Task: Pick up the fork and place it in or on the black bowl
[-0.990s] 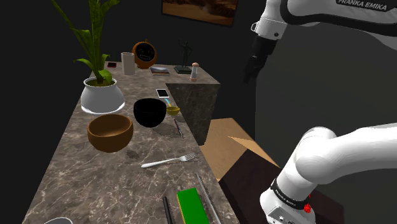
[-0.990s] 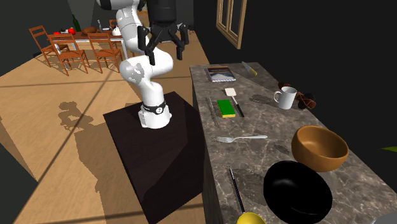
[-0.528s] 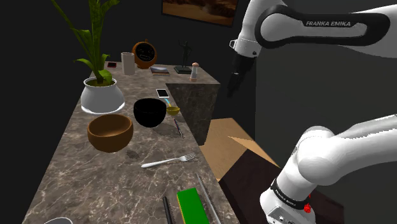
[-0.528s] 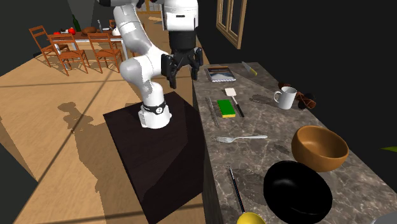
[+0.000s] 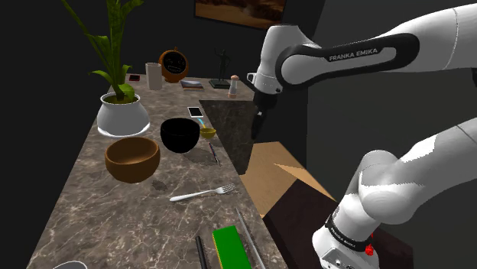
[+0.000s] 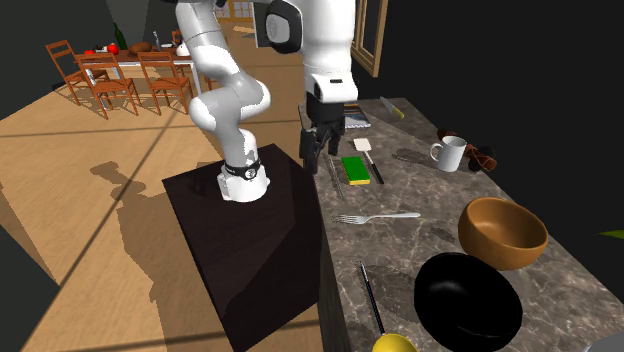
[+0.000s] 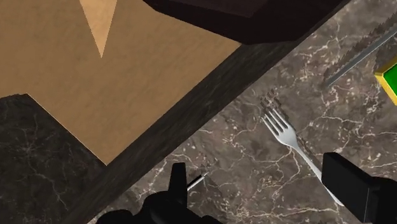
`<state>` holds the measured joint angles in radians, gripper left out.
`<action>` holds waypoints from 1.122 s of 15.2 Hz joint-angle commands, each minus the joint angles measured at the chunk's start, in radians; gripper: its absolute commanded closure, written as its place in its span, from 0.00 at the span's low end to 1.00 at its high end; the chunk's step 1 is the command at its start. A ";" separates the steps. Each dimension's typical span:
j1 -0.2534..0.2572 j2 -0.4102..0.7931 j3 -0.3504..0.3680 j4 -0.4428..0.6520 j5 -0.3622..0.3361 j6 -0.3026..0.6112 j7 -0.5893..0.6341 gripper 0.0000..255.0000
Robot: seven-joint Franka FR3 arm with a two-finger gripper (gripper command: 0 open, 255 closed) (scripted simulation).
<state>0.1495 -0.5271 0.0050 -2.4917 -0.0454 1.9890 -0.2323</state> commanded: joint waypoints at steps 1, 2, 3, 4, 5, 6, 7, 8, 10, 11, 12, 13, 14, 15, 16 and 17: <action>0.020 0.049 0.007 -0.012 0.004 0.057 -0.024 0.00; 0.030 0.076 0.013 -0.017 0.006 0.084 -0.033 0.00; 0.040 0.103 0.019 -0.021 0.008 0.112 -0.043 0.00; 0.050 0.131 0.025 -0.024 0.010 0.140 -0.052 0.00; 0.059 0.159 0.031 -0.026 0.012 0.167 -0.061 0.00; 0.069 0.188 0.037 -0.027 0.013 0.194 -0.070 0.00; 0.079 0.218 0.044 -0.028 0.014 0.221 -0.079 0.00; 0.088 0.248 0.050 -0.027 0.015 0.247 -0.087 0.00; 0.105 0.309 0.065 -0.024 0.015 0.298 -0.103 0.00; 0.114 0.340 0.072 -0.022 0.014 0.324 -0.111 0.00; 0.122 0.371 0.079 -0.019 0.012 0.348 -0.118 0.00; 0.130 0.403 0.087 -0.014 0.010 0.372 -0.125 0.00; 0.138 0.435 0.095 -0.010 0.007 0.396 -0.131 0.00; 0.145 0.467 0.102 -0.004 0.003 0.419 -0.137 0.00; 0.153 0.499 0.110 0.002 -0.002 0.442 -0.142 0.00; 0.156 0.515 0.114 0.005 -0.004 0.452 -0.144 0.00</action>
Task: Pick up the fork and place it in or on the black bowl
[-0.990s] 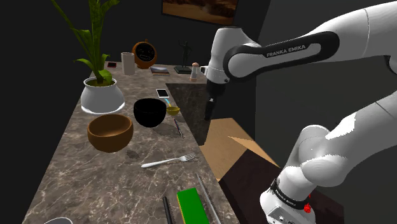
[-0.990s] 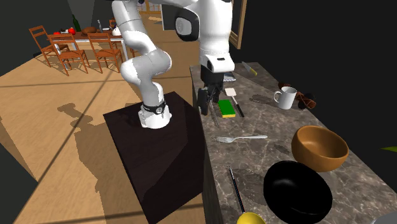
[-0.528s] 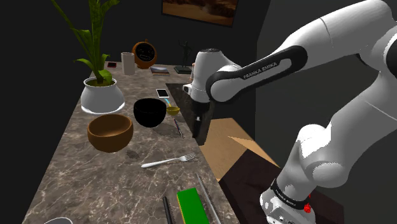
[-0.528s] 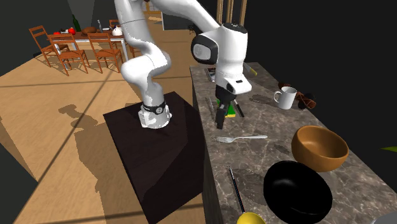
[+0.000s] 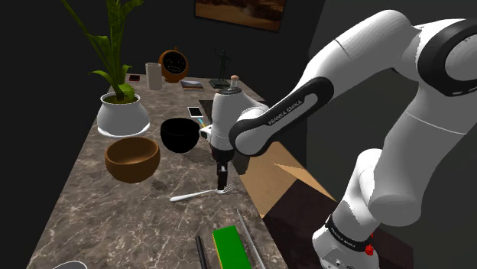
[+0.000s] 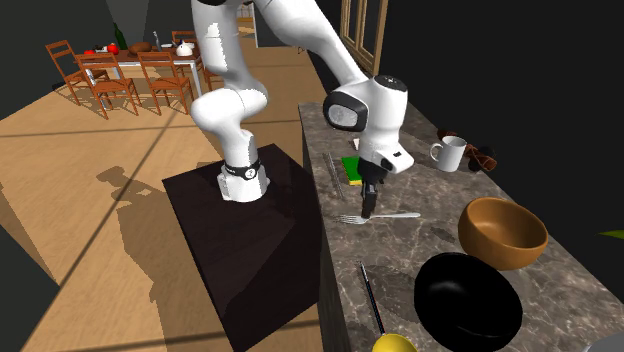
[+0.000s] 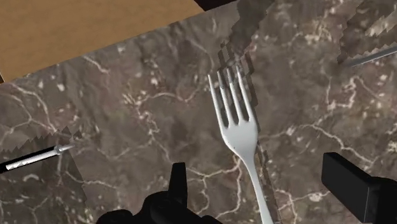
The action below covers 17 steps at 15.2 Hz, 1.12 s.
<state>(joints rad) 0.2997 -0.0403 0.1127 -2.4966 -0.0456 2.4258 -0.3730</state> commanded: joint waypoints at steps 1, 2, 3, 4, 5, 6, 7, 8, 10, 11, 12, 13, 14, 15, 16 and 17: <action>0.005 0.039 0.006 0.007 -0.007 0.030 -0.001 0.00; 0.005 0.050 0.006 0.004 -0.010 0.045 0.001 0.00; 0.005 0.062 0.005 0.001 -0.014 0.059 0.003 0.00; 0.004 0.074 0.005 -0.002 -0.017 0.073 0.006 0.00; 0.004 0.086 0.004 -0.005 -0.021 0.088 0.008 0.00; 0.004 0.098 0.003 -0.007 -0.025 0.102 0.011 0.00; 0.004 0.111 0.002 -0.009 -0.029 0.116 0.014 0.00; 0.004 0.118 0.002 -0.010 -0.031 0.125 0.016 0.00; 0.004 0.118 0.002 -0.010 -0.031 0.125 0.016 0.00; 0.004 0.118 0.002 -0.010 -0.031 0.125 0.016 0.00; 0.004 0.118 0.002 -0.010 -0.031 0.125 0.016 0.00; 0.004 0.118 0.002 -0.010 -0.031 0.125 0.016 0.00; 0.004 0.118 0.002 -0.010 -0.031 0.125 0.016 0.00; 0.004 0.118 0.002 -0.010 -0.031 0.125 0.016 0.00; 0.004 0.118 0.002 -0.010 -0.031 0.125 0.016 1.00; 0.004 0.118 0.002 -0.010 -0.031 0.125 0.016 1.00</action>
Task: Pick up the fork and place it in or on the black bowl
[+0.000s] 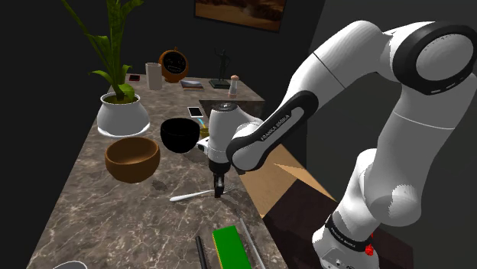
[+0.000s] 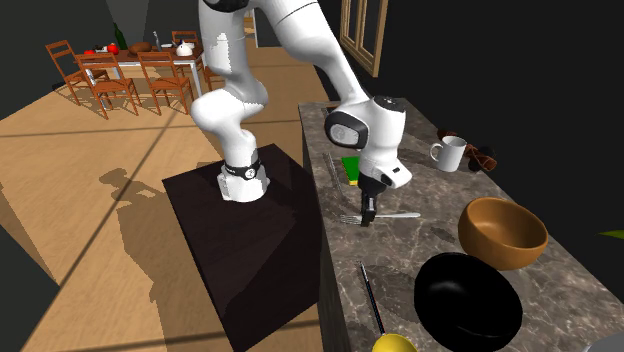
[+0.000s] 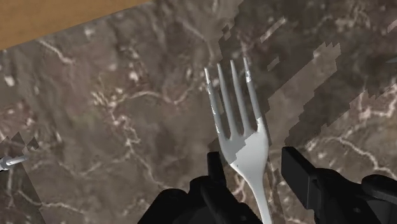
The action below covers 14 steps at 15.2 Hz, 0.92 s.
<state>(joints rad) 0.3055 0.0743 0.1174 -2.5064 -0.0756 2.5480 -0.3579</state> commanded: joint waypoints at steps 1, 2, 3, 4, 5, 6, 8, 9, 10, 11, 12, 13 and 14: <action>-0.002 0.003 -0.003 0.000 -0.001 0.002 0.000 1.00; -0.002 0.003 -0.003 -0.001 -0.001 0.003 0.000 1.00; -0.002 0.004 -0.003 -0.002 -0.001 0.005 0.001 1.00; -0.002 0.006 -0.003 -0.002 -0.002 0.006 0.002 1.00; -0.002 0.006 -0.003 -0.003 -0.002 0.008 0.002 1.00; -0.003 0.003 -0.003 -0.005 -0.001 0.007 0.000 1.00; -0.003 0.003 -0.002 0.000 -0.001 0.002 0.001 1.00; -0.003 -0.010 -0.001 0.001 0.003 -0.012 -0.003 1.00; -0.003 -0.022 -0.001 0.003 0.007 -0.026 -0.006 1.00; -0.003 -0.035 0.000 0.005 0.011 -0.040 -0.009 1.00; -0.003 -0.048 0.000 0.007 0.015 -0.054 -0.012 1.00; -0.003 -0.060 0.001 0.009 0.018 -0.069 -0.015 1.00; -0.003 -0.072 0.001 0.011 0.021 -0.083 -0.017 1.00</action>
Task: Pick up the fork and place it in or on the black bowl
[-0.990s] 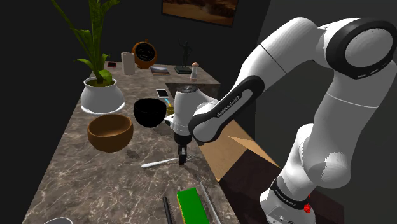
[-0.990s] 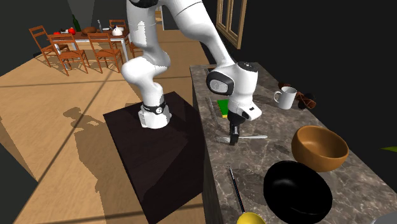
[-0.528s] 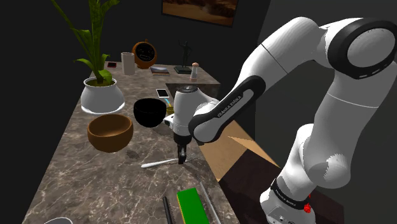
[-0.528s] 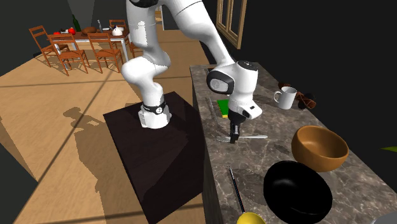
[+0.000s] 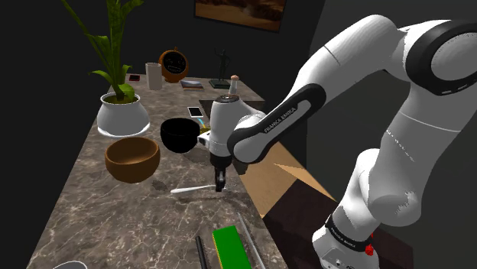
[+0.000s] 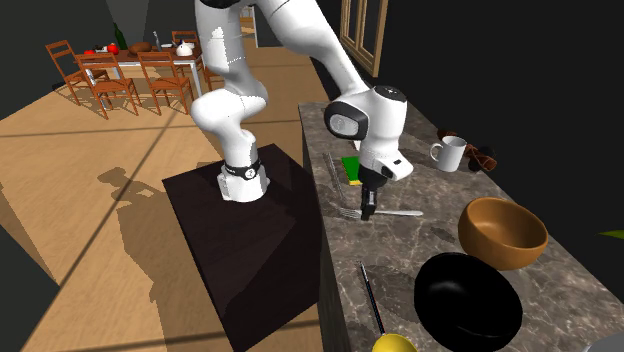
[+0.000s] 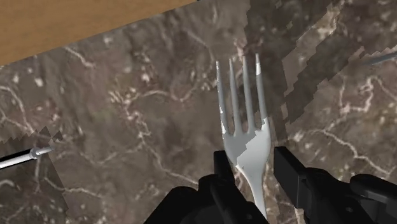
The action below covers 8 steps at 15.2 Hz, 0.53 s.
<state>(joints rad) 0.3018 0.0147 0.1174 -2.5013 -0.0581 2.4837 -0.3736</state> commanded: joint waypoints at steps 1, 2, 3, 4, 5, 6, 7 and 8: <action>0.001 -0.024 0.001 0.009 0.007 -0.033 -0.004 1.00; 0.001 -0.036 0.001 0.012 0.010 -0.048 -0.007 1.00; 0.001 -0.047 0.002 0.015 0.013 -0.062 -0.009 1.00; 0.002 -0.058 0.001 0.019 0.016 -0.077 -0.012 1.00; 0.002 -0.069 0.001 0.022 0.018 -0.091 -0.014 1.00; 0.002 -0.080 0.001 0.026 0.021 -0.106 -0.016 1.00; 0.002 -0.090 0.001 0.031 0.023 -0.120 -0.018 1.00; 0.003 -0.100 0.001 0.035 0.025 -0.135 -0.020 1.00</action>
<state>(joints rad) 0.3055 -0.0727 0.1200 -2.4673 -0.0356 2.3634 -0.3885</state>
